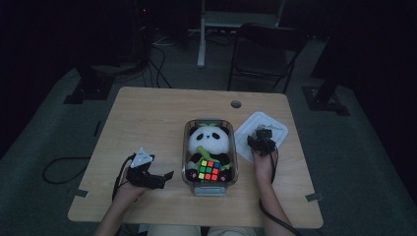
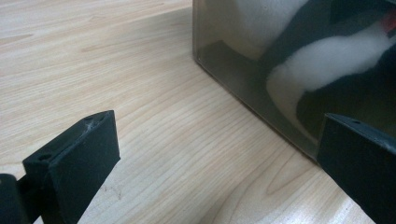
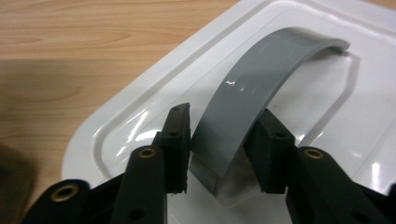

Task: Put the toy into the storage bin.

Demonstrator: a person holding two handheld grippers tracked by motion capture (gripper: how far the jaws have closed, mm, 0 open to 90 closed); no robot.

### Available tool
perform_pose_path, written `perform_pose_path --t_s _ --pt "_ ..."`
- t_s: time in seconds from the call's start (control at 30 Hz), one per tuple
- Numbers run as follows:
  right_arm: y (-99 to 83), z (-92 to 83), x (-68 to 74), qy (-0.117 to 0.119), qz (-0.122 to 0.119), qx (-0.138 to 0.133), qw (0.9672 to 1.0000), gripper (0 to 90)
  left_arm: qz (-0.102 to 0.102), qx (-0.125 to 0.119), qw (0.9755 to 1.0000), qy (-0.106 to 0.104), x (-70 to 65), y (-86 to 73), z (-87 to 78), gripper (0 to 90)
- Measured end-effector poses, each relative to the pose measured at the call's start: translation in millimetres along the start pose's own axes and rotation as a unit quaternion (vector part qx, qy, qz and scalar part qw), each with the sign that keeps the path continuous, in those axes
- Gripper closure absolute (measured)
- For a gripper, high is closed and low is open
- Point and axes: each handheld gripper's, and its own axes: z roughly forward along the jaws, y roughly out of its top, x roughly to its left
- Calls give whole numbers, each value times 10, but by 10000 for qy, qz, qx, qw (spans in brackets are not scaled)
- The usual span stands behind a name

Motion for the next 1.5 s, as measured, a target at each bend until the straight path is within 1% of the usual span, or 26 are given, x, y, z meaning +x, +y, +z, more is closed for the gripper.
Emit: perform_pose_path --t_s 0.07,0.13,0.17,0.23,0.27,0.3,0.33,0.37,0.47,0.5,0.53,0.6,0.67,0.7,0.77,0.83,0.87,0.9,0.93,1.0,1.1,1.13,1.23,1.33,1.43,1.5 --pt "-5 -36 -44 190 40 54 9998 654 -2 6 10000 -3 -3 -7 5 5" --pt "-14 -98 -88 365 67 36 9993 680 2 18 10000 -5 -6 -9 9 5" --pt "-17 -127 -101 409 62 29 9991 689 -10 3 10000 -18 -6 -8 7 5" --pt "-25 -199 -140 638 -60 34 9979 705 -10 14 10000 -22 -8 -3 4 5" --pt "-29 -238 -160 705 -104 77 9974 714 -3 -11 10000 -35 -8 -2 1 5" --pt "-29 -238 -160 705 -104 77 9974 714 -3 -11 10000 -35 -8 -2 1 5" --pt "-47 -322 -223 1135 -172 163 9933 722 -21 3 10000 -57 -8 -2 0 5" --pt "-57 -348 -234 1166 -248 198 9927 723 -8 -1 10000 -55 -9 -3 0 5" --pt "-113 -425 -280 1374 -529 285 9887 724 -28 -9 10000 -59 -17 -3 9 5" --pt "-113 -425 -280 1374 -529 285 9887 724 -28 -9 10000 -59 -17 -3 9 5" --pt "-141 -439 -299 1417 -603 327 9875 722 -20 -3 10000 -48 -24 -2 15 5" --pt "-192 -448 -343 1478 -601 378 9865 712 -11 -12 10000 -71 -31 -2 19 5" --pt "-225 -442 -374 1465 -570 411 9867 699 -24 -33 10000 -75 -44 -4 24 5" --pt "-247 -428 -396 1495 -563 446 9862 691 -18 -37 9999 -102 -49 -5 27 5" --pt "-278 -416 -421 1435 -538 478 9870 683 -3 -41 10000 -88 -60 -3 33 5" --pt "-304 -419 -441 1436 -525 443 9872 672 -9 -33 10000 -91 -67 0 39 5" --pt "-311 -433 -440 1368 -535 416 9883 658 4 -42 10000 -77 -69 0 40 5" --pt "-315 -444 -435 1283 -565 382 9894 615 16 -37 10000 -74 -67 2 44 5" --pt "-316 -462 -428 1120 -598 359 9913 554 3 -52 10000 -78 -65 2 50 5" --pt "-308 -491 -429 988 -481 295 9935 463 21 -36 10000 -50 -62 0 62 5" --pt "-311 -513 -404 728 -420 219 9962 398 53 -18 10000 2 -66 -13 89 5" --pt "-320 -513 -391 634 -375 210 9971 390 67 -7 10000 18 -72 -20 97 5" --pt "-352 -503 -358 526 -295 151 9981 363 121 55 9999 45 -79 -36 117 5" --pt "-368 -476 -328 383 -338 154 9986 358 117 61 9999 36 -82 -40 129 5" --pt "-367 -465 -312 361 -307 120 9988 357 165 52 9998 68 -82 -26 138 5" --pt "-369 -459 -290 272 -394 116 9988 357 202 16 9997 104 -76 -11 149 5"
